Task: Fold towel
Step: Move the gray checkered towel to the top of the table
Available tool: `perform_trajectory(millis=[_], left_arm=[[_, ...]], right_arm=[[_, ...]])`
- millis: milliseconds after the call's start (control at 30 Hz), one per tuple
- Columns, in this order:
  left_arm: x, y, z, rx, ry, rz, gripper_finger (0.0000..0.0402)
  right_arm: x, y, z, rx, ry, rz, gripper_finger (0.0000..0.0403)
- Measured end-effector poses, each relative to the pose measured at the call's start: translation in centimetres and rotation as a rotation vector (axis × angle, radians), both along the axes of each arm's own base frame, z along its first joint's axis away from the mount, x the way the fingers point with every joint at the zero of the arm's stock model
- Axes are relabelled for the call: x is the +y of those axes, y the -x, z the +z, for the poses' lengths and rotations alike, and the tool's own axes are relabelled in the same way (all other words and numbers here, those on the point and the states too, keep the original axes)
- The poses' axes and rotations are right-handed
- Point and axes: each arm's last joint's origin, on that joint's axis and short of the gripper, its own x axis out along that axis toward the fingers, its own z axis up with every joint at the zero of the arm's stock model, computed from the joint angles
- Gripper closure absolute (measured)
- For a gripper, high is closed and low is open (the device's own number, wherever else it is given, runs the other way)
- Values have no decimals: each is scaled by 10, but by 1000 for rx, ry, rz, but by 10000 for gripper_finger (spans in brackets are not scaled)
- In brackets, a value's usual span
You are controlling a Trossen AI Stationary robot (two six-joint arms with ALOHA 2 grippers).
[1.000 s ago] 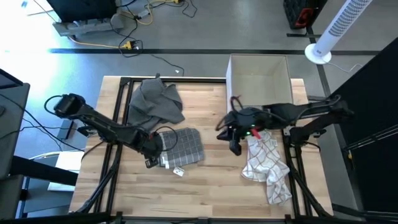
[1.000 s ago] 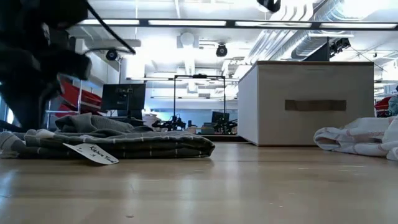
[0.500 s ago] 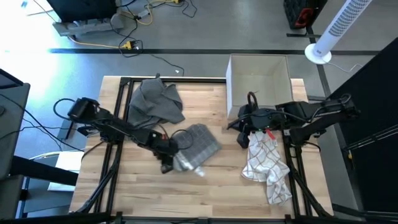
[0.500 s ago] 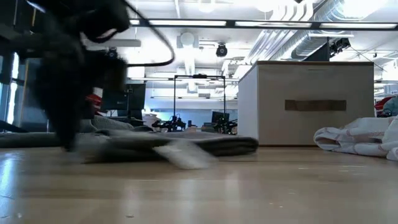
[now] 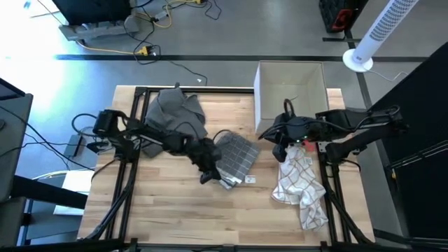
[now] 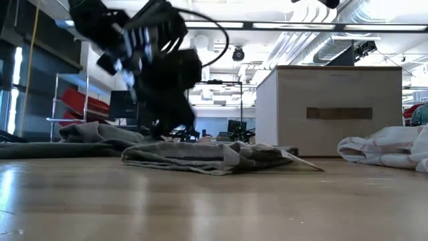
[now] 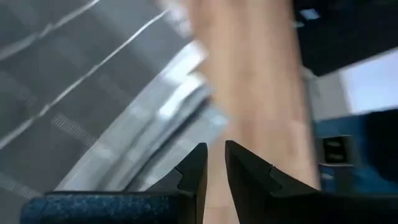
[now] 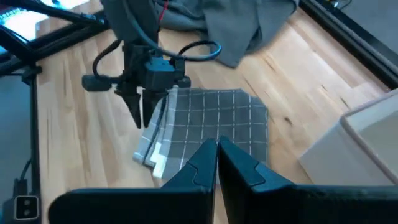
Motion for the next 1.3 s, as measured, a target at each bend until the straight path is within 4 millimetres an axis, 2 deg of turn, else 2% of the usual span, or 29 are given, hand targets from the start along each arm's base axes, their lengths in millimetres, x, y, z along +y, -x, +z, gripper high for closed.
perform_trajectory(millis=[100,233,300,367,533,733,833,933,1167,1300], left_arm=[[7,-2,24,-37,-36,-67,351],[17,-9,61,-190,-427,-11,355],[23,-13,67,-240,-593,-18,360],[34,-18,60,-229,-614,-47,365],[62,-23,21,-77,-557,-66,395],[76,-35,-12,-44,-530,-75,401],[86,-43,-16,-42,-542,-29,401],[106,-49,-23,0,-579,76,401],[145,-44,-40,97,-517,296,401],[160,-41,-37,121,-459,466,401]], right_arm=[[0,10,7,-41,-6,-12,403],[4,22,14,-83,30,-14,403],[7,27,17,-91,42,-5,403],[9,30,18,-100,63,-1,403],[10,35,20,-111,122,-5,403],[8,35,21,-134,117,-86,403],[7,35,22,-165,83,-168,403],[7,35,22,-180,55,-205,403],[6,35,22,-209,18,-277,403],[6,35,23,-221,21,-298,403]])
